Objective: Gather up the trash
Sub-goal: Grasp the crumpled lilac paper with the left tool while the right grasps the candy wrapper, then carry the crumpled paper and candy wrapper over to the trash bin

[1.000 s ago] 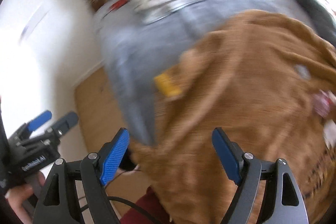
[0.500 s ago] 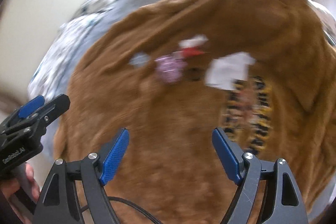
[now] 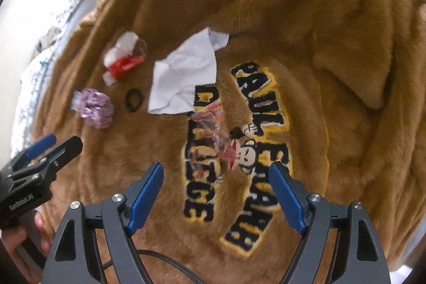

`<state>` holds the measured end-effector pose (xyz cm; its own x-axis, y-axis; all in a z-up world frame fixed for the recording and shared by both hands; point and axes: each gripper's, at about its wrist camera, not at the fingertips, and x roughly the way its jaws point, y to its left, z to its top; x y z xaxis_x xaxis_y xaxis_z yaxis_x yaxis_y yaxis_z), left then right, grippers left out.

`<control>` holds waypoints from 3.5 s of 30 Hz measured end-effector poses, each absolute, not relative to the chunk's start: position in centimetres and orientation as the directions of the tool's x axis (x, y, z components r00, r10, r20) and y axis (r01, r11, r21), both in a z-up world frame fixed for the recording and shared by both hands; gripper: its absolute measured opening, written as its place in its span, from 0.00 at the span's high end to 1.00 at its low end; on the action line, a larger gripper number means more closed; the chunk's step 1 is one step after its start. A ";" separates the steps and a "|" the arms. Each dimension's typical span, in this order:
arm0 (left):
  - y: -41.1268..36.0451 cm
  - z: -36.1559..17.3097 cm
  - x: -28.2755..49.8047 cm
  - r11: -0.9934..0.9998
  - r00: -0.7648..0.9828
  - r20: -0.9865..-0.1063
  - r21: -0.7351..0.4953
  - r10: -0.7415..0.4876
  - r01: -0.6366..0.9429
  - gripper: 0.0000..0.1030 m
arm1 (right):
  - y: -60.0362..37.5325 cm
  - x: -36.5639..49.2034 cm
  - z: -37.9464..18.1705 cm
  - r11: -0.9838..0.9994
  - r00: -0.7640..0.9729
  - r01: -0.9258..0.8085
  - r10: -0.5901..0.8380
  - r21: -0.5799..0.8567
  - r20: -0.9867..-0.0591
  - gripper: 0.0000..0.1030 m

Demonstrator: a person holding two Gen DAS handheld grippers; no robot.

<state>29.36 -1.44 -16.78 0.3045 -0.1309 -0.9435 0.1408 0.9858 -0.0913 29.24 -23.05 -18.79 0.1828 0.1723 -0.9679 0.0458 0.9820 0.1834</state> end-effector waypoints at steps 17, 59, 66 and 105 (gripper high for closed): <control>-0.9 -22.8 34.8 0.980 0.216 -0.962 -0.136 -0.166 0.147 0.04 | -19.2 34.3 -27.7 0.989 0.025 0.052 0.138 0.139 -0.990 0.21; -1.8 -18.9 33.1 0.981 0.256 -0.951 -0.145 -0.173 0.125 0.60 | -24.5 30.2 -20.4 0.977 0.114 0.043 0.205 0.211 -0.972 0.85; -2.2 -15.1 31.2 0.983 0.318 -0.933 -0.137 -0.171 0.124 0.60 | -23.3 28.5 -17.4 0.973 0.159 0.010 0.225 0.229 -0.961 0.85; 18.7 -4.9 -3.8 0.784 0.466 -0.864 -0.151 0.191 -0.602 0.60 | 2.7 10.3 -5.7 0.661 0.056 -0.692 0.453 0.292 -0.890 0.85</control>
